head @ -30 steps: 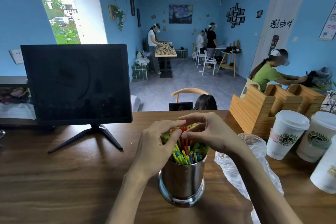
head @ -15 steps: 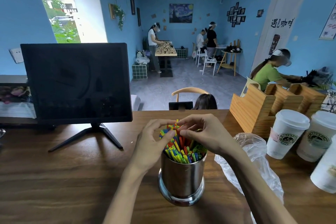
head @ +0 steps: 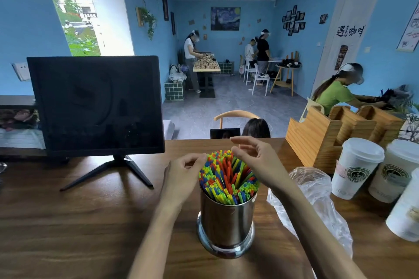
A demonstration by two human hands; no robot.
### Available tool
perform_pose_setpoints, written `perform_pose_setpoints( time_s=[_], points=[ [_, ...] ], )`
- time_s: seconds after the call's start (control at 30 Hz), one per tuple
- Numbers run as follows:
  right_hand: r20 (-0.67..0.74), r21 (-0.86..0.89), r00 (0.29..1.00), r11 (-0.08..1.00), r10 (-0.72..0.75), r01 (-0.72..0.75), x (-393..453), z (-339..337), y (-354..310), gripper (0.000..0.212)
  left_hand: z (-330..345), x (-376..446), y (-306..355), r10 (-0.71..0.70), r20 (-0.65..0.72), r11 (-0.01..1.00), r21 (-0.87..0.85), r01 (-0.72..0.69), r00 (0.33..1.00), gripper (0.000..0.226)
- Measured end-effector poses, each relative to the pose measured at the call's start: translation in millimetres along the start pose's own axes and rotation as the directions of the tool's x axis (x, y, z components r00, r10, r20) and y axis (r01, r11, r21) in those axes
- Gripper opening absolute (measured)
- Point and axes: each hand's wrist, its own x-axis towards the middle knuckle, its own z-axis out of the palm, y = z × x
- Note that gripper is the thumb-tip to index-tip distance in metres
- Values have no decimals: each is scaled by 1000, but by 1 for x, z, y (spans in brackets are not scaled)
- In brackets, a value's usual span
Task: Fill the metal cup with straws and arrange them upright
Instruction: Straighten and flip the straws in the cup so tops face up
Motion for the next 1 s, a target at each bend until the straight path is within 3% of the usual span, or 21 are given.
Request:
perform_pose_setpoints(
  time_s=[0.2, 0.4, 0.57, 0.7, 0.87, 1.0],
  points=[
    [2, 49, 999, 997, 51, -51, -3, 12, 4, 13, 4, 12, 7, -70, -22, 997, 13, 70, 997, 20],
    [6, 23, 999, 998, 50, -50, -4, 11, 6, 13, 3, 15, 9, -99, -29, 994, 32, 100, 995, 11],
    [6, -3, 994, 995, 105, -105, -4, 11, 6, 17, -2, 12, 20, -93, -86, 993, -79, 86, 992, 10],
    [-20, -76, 997, 994, 75, -76, -4, 13, 3, 21, -12, 2, 53, 111, -211, 972, -182, -151, 971, 6],
    [-16, -113, 999, 993, 37, -39, -7, 17, -2, 20, -23, -24, 98, 342, -327, 844, -305, -441, 881, 10],
    [-300, -61, 945, 991, -128, 115, -16, 22, -15, 10, -30, -44, 110, 476, -333, 738, -353, -575, 814, 12]
  ],
)
